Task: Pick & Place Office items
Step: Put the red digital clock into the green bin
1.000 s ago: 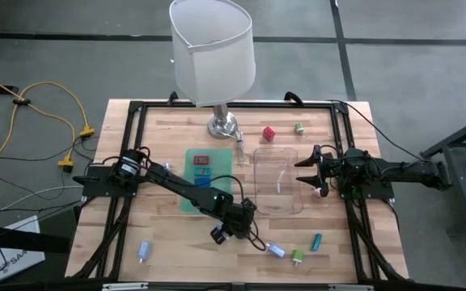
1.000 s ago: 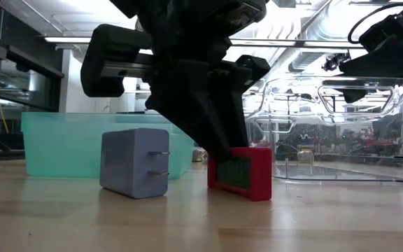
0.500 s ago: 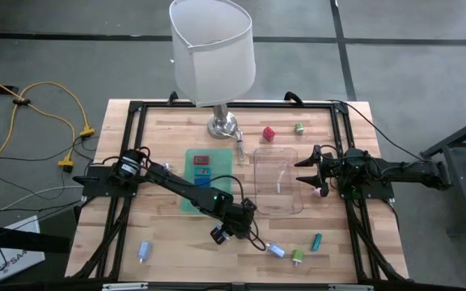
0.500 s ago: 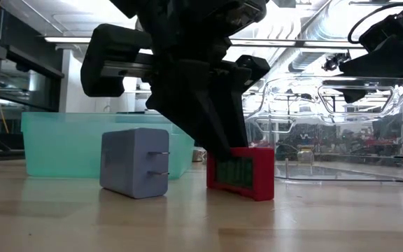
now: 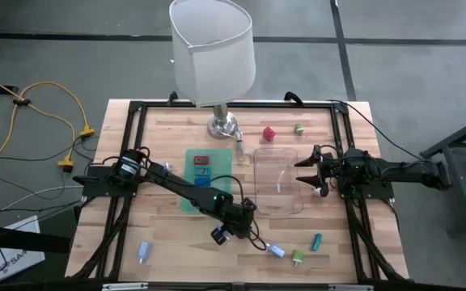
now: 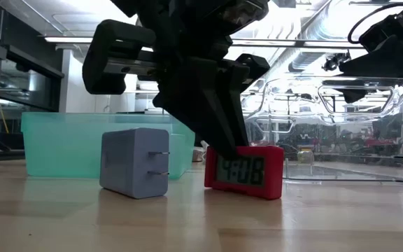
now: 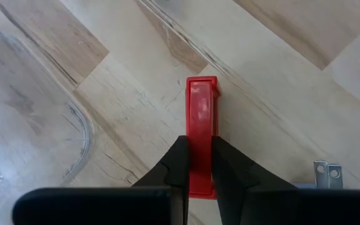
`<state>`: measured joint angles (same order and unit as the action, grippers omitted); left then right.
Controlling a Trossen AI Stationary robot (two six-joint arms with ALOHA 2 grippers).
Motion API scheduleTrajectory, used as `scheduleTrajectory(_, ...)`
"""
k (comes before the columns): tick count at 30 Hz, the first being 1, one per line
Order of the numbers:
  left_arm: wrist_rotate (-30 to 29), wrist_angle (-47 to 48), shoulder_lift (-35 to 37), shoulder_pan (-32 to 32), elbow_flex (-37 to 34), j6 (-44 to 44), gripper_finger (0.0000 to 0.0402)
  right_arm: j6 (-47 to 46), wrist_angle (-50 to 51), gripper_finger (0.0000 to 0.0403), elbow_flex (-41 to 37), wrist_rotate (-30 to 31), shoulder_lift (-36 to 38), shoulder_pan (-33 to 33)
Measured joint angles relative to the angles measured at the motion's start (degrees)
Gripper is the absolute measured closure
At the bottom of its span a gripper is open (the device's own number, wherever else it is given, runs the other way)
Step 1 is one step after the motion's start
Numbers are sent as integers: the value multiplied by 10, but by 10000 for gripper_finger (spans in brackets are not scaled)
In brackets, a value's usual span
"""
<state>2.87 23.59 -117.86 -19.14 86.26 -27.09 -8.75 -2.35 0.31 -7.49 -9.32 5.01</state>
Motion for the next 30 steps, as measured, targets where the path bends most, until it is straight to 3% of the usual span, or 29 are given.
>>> scheduleTrajectory(15,-2,0,1,0,0,0,353,0,0,171,0,0,0,0)
scheduleTrajectory(30,-64,-4,54,-16,0,12,354,0,0,171,0,-1,0,0)
